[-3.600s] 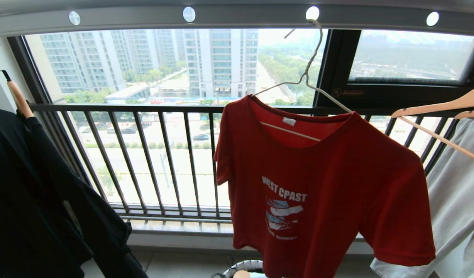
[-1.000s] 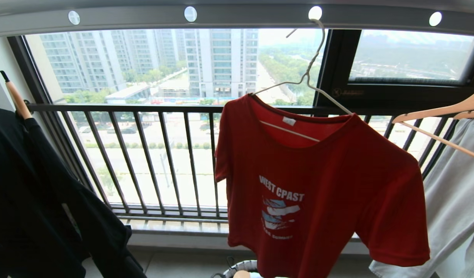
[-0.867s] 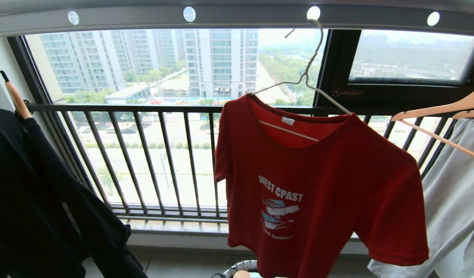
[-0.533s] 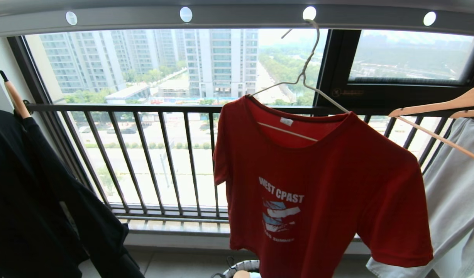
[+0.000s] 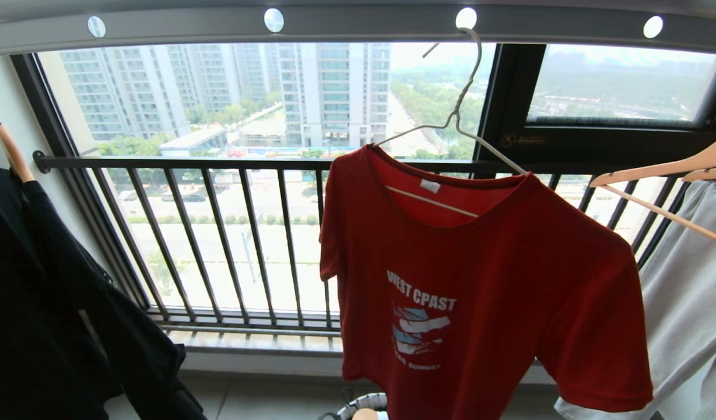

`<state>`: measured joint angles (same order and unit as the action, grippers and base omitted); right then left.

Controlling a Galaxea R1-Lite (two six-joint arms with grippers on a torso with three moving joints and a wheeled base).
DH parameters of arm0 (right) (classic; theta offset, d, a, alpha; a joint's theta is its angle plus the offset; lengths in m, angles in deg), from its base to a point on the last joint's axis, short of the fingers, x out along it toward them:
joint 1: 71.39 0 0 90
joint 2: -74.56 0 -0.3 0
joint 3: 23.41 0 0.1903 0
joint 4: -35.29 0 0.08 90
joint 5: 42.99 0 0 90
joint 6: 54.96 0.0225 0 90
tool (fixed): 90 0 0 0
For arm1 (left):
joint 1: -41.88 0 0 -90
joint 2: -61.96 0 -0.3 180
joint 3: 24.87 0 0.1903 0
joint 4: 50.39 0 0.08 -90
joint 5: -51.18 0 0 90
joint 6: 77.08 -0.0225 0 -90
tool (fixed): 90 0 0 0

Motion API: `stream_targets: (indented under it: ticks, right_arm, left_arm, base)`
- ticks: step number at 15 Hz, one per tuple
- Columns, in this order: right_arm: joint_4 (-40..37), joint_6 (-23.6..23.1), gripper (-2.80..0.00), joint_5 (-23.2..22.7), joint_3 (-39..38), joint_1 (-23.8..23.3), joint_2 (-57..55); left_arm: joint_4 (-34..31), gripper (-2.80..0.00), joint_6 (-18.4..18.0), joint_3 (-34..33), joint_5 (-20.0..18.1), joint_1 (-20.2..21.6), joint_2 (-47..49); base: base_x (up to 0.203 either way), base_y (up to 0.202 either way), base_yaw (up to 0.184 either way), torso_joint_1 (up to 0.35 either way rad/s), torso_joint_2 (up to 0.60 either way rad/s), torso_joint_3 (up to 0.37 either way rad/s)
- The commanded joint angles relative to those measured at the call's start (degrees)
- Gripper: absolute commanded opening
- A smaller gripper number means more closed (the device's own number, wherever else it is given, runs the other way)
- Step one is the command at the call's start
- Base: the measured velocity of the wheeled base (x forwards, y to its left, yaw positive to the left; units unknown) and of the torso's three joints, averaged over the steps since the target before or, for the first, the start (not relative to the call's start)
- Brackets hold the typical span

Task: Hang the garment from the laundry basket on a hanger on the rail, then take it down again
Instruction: Take the clothes off the clothes rack

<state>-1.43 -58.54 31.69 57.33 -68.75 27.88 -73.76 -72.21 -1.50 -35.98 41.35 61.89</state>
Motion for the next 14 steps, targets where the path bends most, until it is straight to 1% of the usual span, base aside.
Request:
stream_targets:
  ticks: [1, 2, 4, 5, 9, 11, 14]
  right_arm:
    - [-2.91, 0.08, -2.8, -4.3, 8.89, 2.01, -11.66]
    - [-3.71, 0.08, -2.8, -6.03, 11.71, 3.59, -14.41]
    - [-4.37, 0.09, -2.8, -7.13, 15.91, 6.91, -20.0]
    - [-4.46, 0.08, 0.0, -7.29, 18.18, 7.91, -22.74]
    - [-4.57, -0.07, 0.0, -7.51, 28.16, 10.59, -31.65]
    - [-4.4, -0.27, 0.0, -7.57, 30.34, 11.57, -35.0]
    - [-2.2, -2.67, 0.0, -7.25, 31.13, 13.87, -39.77]
  left_arm:
    - [0.0, -2.8, 0.05, 0.0, 0.06, 0.0, 0.07]
    - [0.0, -2.8, 0.05, 0.0, 0.06, 0.0, 0.07]
    - [0.0, -2.8, 0.05, 0.0, 0.06, 0.0, 0.07]
    - [0.0, -2.8, 0.05, 0.0, 0.06, 0.0, 0.07]
    - [0.0, -2.8, 0.05, 0.0, 0.06, 0.0, 0.07]
    - [0.0, -2.8, 0.05, 0.0, 0.06, 0.0, 0.07]
    - [0.0, -2.8, 0.05, 0.0, 0.06, 0.0, 0.07]
  base:
    - [0.0, 0.0, 0.0, 0.0, 0.0, 0.0]
    - [0.0, 0.0, 0.0, 0.0, 0.0, 0.0]
    - [0.0, 0.0, 0.0, 0.0, 0.0, 0.0]
    - [0.0, 0.0, 0.0, 0.0, 0.0, 0.0]
    - [0.0, 0.0, 0.0, 0.0, 0.0, 0.0]
    - [0.0, 0.0, 0.0, 0.0, 0.0, 0.0]
    - [0.0, 0.0, 0.0, 0.0, 0.0, 0.0]
